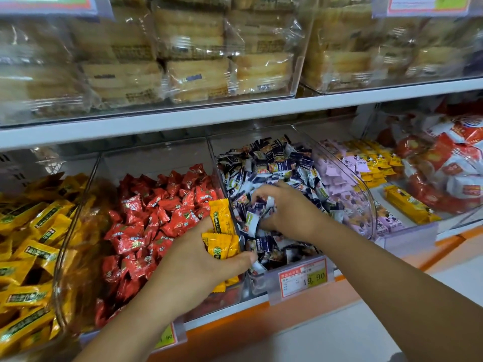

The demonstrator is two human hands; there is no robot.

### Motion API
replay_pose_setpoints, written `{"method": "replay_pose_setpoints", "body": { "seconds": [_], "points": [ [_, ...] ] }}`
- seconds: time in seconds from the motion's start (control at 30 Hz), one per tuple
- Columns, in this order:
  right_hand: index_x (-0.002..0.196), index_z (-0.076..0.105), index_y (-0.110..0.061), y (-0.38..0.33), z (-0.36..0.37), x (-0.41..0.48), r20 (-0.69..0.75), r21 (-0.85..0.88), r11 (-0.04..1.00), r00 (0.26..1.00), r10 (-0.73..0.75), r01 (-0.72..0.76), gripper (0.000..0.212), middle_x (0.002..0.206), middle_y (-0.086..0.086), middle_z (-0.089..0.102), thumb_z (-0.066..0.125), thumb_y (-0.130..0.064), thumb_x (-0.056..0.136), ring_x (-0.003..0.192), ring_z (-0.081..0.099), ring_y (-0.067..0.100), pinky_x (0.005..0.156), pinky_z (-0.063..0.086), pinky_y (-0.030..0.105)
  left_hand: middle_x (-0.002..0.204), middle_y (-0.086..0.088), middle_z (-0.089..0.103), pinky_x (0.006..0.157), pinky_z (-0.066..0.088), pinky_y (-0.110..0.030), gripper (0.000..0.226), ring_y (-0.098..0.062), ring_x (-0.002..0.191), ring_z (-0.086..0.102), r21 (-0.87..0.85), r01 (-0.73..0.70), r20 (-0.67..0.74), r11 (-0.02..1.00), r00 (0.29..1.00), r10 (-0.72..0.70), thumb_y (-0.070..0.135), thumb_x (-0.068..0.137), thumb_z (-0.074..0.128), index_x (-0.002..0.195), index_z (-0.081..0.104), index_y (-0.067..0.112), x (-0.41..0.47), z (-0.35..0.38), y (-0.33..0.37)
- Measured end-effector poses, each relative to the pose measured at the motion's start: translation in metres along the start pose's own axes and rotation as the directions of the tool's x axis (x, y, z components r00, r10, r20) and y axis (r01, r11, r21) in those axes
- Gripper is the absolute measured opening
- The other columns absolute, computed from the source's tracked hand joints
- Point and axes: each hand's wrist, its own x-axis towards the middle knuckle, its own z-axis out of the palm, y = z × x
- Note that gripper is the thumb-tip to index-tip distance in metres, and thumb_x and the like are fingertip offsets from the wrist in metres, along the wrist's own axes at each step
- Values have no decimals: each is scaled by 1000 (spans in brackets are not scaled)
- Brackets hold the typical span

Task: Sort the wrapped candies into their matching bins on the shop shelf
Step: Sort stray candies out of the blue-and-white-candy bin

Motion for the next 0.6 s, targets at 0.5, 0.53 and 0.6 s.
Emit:
{"method": "replay_pose_setpoints", "body": {
  "seconds": [0.5,0.53,0.6],
  "points": [
    [137,43,-51,-13,-80,-20,-23,168,982,996,87,-82,61,143,-17,42,71,-43,83,99,58,-1,77,52,17,54,41,52,54,40,1,32,19,53,51,-63,-8,33,998,999,10,37,77,75,85,45,44,0,2,1],
    [136,46,-47,-14,-85,-25,-13,14,994,994,107,-107,55,136,-14,50,68,-41,87,82,59,-5,68,49,13,57,44,53,55,39,1,32,20,56,52,-72,-17,44,997,999,21,39,76,75,89,47,45,-1,2,0],
    [130,57,-37,-19,-83,-31,-94,-339,937,994,59,-87,37,122,-8,61,61,-35,93,82,60,2,68,44,19,76,51,54,64,40,-1,44,19,70,54,-61,-51,30,997,998,53,47,75,74,110,48,48,-2,0,2]
  ]
}}
